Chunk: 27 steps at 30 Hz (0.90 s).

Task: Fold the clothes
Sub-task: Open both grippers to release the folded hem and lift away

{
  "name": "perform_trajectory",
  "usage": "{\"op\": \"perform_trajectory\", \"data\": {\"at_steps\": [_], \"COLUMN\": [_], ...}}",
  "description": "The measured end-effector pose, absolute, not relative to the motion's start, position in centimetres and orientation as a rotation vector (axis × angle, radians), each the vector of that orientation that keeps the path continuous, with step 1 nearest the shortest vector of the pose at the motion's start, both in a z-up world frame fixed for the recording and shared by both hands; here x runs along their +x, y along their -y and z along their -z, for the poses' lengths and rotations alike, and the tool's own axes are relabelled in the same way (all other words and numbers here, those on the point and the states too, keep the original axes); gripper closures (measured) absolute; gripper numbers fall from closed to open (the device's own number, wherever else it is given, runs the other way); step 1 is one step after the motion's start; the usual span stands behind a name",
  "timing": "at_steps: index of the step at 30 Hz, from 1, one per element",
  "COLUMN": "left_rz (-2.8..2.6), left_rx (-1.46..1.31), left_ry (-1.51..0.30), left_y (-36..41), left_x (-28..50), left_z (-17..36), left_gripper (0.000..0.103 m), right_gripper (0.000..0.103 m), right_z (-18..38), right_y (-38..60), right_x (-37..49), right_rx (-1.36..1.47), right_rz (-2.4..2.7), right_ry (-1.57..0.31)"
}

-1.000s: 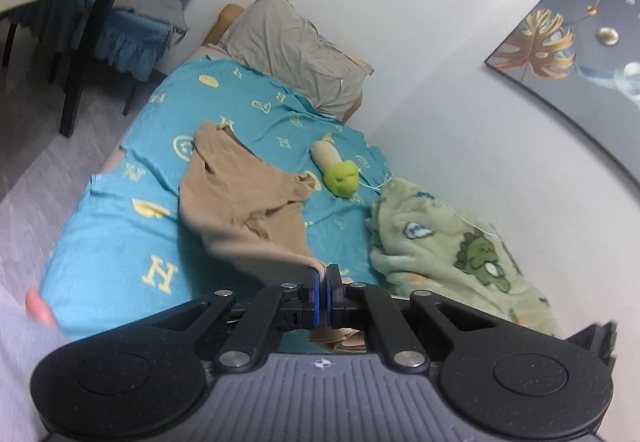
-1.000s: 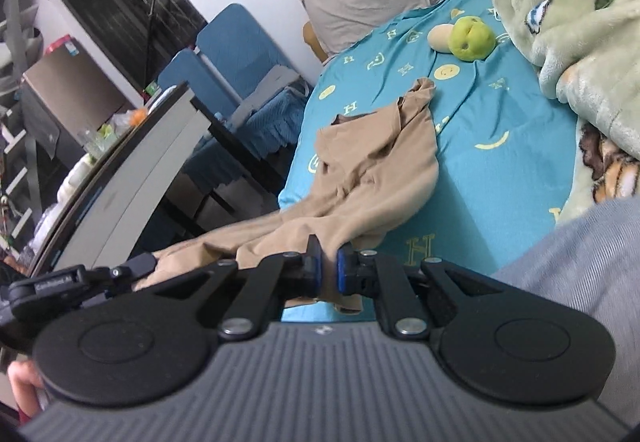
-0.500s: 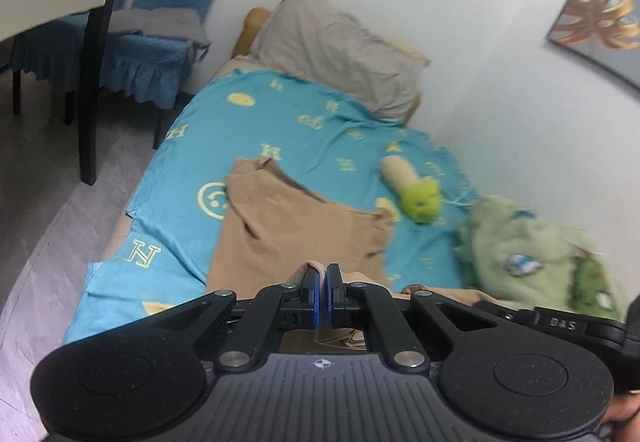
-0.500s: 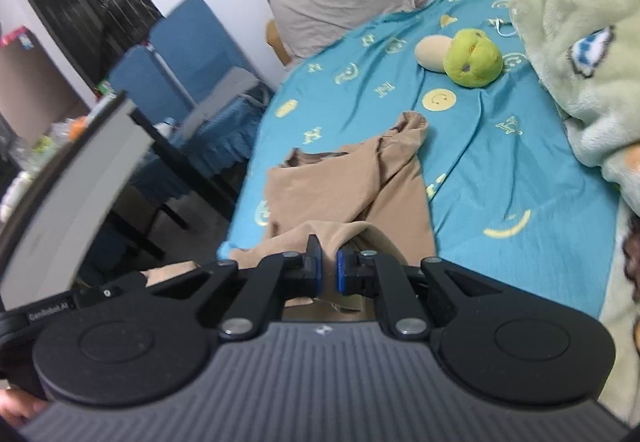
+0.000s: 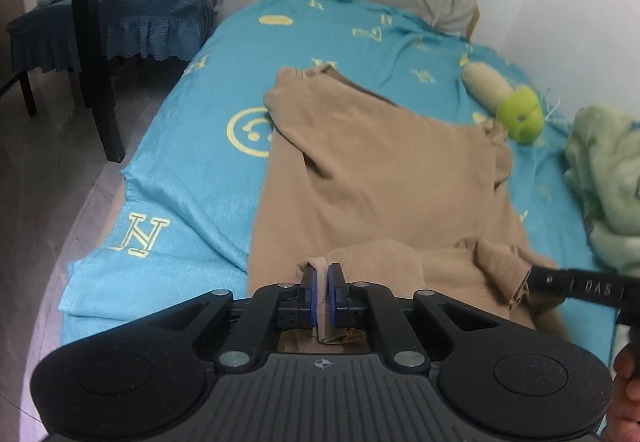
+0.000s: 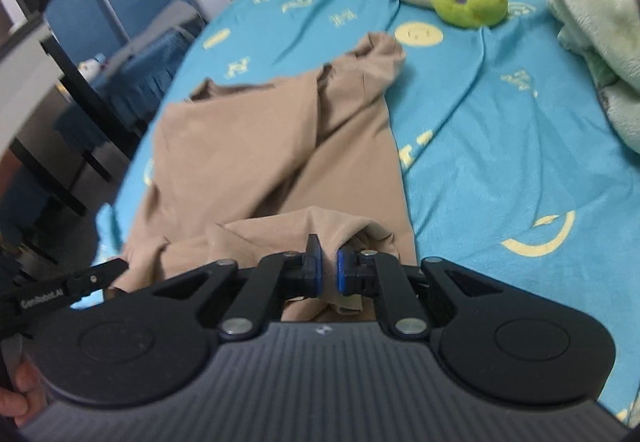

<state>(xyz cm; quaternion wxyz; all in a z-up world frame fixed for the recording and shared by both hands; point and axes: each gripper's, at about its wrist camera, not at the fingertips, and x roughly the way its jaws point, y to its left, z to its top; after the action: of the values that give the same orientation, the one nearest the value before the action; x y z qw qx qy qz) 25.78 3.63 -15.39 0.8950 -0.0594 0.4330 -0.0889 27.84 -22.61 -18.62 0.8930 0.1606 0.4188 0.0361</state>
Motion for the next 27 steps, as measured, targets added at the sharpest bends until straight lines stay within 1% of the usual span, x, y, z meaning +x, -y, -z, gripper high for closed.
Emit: {"op": "perform_trajectory", "data": {"at_steps": [3,5,6,7,8,9,10,11,12,13,15,21,25,27], "left_rz": [0.183,0.178,0.172,0.16,0.151,0.148,0.148,0.149,0.151,0.155,0.161,0.188,0.192,0.195], "left_rx": [-0.11,-0.104,-0.096,-0.085,-0.075,-0.066,-0.06,-0.056,-0.051,-0.047,-0.039,-0.009,-0.008,-0.015], "left_ry": [-0.894,-0.888,-0.885,-0.877,-0.866,-0.847,-0.828,-0.812,-0.796,-0.79,-0.784,-0.82,-0.854,-0.868], "left_y": [-3.4,-3.4,-3.3,-3.3,-3.2,-3.1,-3.1,-3.1,-3.0,-3.0,-2.9,-2.9,-3.2,-3.3], "left_x": [25.8,25.6,25.5,25.2,25.0,24.7,24.3,23.9,23.5,23.1,22.2,20.2,19.7,19.7], "left_z": [15.4,15.1,14.9,14.6,14.1,13.7,13.1,12.5,12.0,11.7,11.3,11.6,12.4,12.8], "left_gripper": [0.096,0.091,0.081,0.065,0.057,0.046,0.04,0.038,0.036,0.033,0.029,0.025,0.025,0.025], "right_gripper": [0.091,0.09,0.089,0.089,0.083,0.064,0.051,0.031,0.027,0.029,0.029,0.029,0.029,0.037], "right_z": [18.7,18.5,18.3,18.1,18.0,17.8,17.5,17.3,17.0,16.8,16.4,16.9,17.0,17.2], "right_y": [22.7,22.7,22.7,22.8,22.9,22.9,23.0,23.1,23.1,23.2,23.4,24.5,25.4,25.9], "right_x": [27.9,27.8,27.8,27.7,27.6,27.4,27.1,26.7,26.3,25.9,25.3,24.0,22.9,22.5], "right_rx": [0.337,0.348,0.354,0.357,0.36,0.367,0.378,0.386,0.391,0.389,0.387,0.438,0.467,0.479], "right_rz": [-0.071,-0.064,-0.063,-0.062,-0.06,-0.06,-0.062,-0.06,-0.057,-0.05,-0.035,0.013,0.061,0.064], "right_ry": [-0.876,-0.879,-0.88,-0.878,-0.876,-0.871,-0.859,-0.84,-0.818,-0.806,-0.794,-0.838,-0.826,-0.831]}}
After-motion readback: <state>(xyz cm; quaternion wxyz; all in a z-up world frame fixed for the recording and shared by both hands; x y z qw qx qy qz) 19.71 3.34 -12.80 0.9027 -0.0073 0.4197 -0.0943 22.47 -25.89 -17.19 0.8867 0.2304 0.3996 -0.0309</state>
